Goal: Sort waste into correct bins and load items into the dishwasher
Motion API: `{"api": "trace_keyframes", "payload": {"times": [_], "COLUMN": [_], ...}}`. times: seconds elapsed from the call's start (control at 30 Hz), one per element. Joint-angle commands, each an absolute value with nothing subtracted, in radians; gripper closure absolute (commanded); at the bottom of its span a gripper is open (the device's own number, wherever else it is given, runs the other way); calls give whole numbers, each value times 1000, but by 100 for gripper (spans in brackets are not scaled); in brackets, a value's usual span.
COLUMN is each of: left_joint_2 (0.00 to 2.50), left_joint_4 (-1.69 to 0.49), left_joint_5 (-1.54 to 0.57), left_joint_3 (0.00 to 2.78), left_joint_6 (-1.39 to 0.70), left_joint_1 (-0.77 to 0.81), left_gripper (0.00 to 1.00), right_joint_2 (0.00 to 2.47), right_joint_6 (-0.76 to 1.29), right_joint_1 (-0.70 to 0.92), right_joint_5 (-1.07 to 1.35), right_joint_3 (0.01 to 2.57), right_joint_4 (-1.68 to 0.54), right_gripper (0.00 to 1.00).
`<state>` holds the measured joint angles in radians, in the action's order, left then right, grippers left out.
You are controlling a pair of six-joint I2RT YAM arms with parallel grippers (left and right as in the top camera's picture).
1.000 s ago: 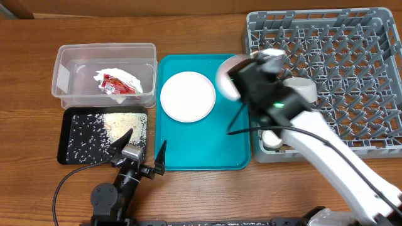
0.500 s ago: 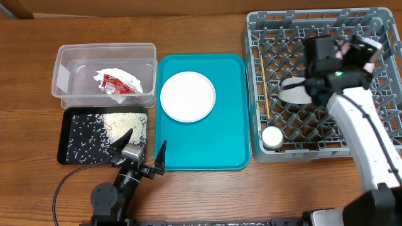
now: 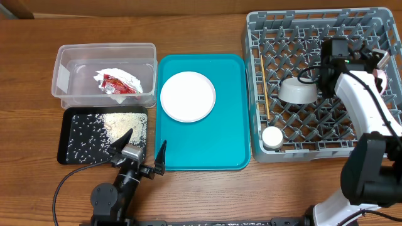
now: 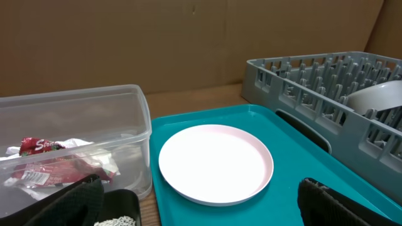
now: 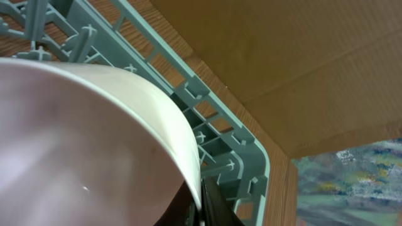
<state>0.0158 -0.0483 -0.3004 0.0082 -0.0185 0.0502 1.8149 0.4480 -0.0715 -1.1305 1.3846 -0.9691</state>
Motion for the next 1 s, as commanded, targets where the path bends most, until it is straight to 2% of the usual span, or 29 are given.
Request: {"api": "trace_keyframes", "payload": {"times": [0.0,0.17,0.4,0.93,0.97], "left_joint_2": [6,6,6,6,6], "left_joint_4": [-48,-48,-48,-48,-48], "left_joint_5": [-304,-304,-304,-304,-304], "left_joint_3": [5,5,5,5,5], "left_joint_6": [-6,-6,-7,-7,-7], "left_joint_1": [44,44,44,44,44], "left_gripper": [0,0,0,0,0], "right_joint_2": [1831,1833,1833,1882,1882], "right_joint_6": [433,431,322,317,318], "right_joint_1": [-60,-60,-62,4,16], "right_joint_5": [-1159,-1190,-1265,-1082,-1068], "right_joint_3": [1377,1374,1374,1363,1364], "right_joint_4": [-971,-974,-908,-953,-955], "right_gripper": [96,96,96,96,94]}}
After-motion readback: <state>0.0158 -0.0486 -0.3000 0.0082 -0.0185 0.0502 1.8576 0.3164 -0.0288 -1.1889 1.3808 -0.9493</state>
